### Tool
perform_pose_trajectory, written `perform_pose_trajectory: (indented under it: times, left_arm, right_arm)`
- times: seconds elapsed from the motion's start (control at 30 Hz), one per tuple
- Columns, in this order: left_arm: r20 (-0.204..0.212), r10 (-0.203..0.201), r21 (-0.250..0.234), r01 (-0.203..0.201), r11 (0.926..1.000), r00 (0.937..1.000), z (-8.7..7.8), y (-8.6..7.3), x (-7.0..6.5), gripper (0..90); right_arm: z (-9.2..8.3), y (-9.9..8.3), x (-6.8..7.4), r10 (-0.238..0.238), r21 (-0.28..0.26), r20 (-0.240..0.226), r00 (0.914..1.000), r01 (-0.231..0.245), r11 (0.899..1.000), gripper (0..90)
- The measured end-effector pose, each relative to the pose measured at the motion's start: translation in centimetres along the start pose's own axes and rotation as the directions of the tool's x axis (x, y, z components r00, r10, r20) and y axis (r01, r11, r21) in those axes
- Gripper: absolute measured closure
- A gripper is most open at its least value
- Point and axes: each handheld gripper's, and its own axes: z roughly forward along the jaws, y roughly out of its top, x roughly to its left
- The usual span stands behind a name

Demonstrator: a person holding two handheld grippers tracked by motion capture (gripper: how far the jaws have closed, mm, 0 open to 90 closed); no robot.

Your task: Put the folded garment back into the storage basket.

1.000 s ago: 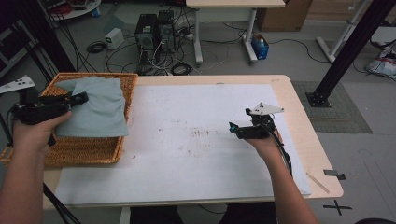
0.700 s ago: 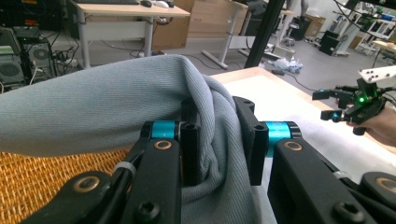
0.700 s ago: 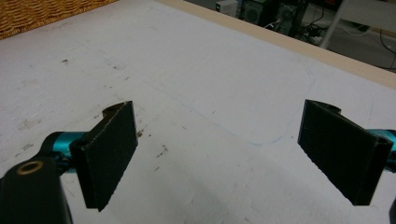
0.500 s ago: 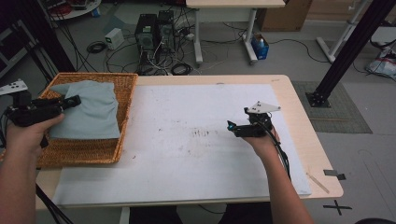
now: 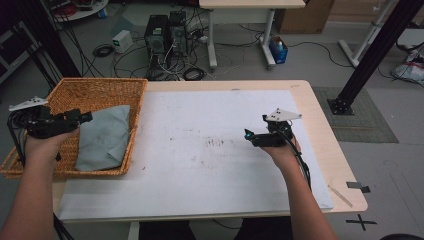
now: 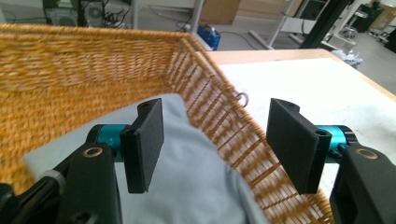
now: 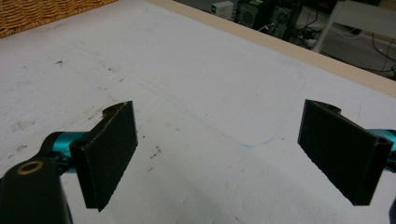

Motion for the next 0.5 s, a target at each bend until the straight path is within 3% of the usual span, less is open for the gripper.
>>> perform_pose_trajectory:
  times: [0.07, 0.27, 0.4, 0.5]
  left_arm:
    - [0.004, 0.004, 0.0, -0.004, 1.0, 1.0, 0.1, 0.1, -0.2, 35.6]
    - [0.069, 0.056, -0.027, -0.055, 0.9981, 0.996, 1.3, 0.7, -3.1, 28.8]
    - [0.123, 0.084, -0.045, -0.079, 0.9958, 0.9888, 2.3, 0.9, -5.4, 23.8]
    - [0.172, 0.103, -0.053, -0.095, 0.9941, 0.9798, 3.1, 1.1, -7.3, 21.6]
  right_arm:
    - [-0.1, 0.0, 0.0, 0.001, 0.0, -0.002, 1.0, -0.001, 1.0, 11.9]
    - [-0.9, 0.3, -0.1, -0.003, -0.018, 0.0, 1.0, 0.003, 1.0, 11.9]
    - [-1.7, 0.5, -0.2, -0.002, -0.032, -0.002, 1.0, 0.002, 0.999, 11.9]
    - [-2.1, 0.6, 0.0, -0.004, -0.037, -0.005, 1.0, 0.004, 0.999, 11.9]
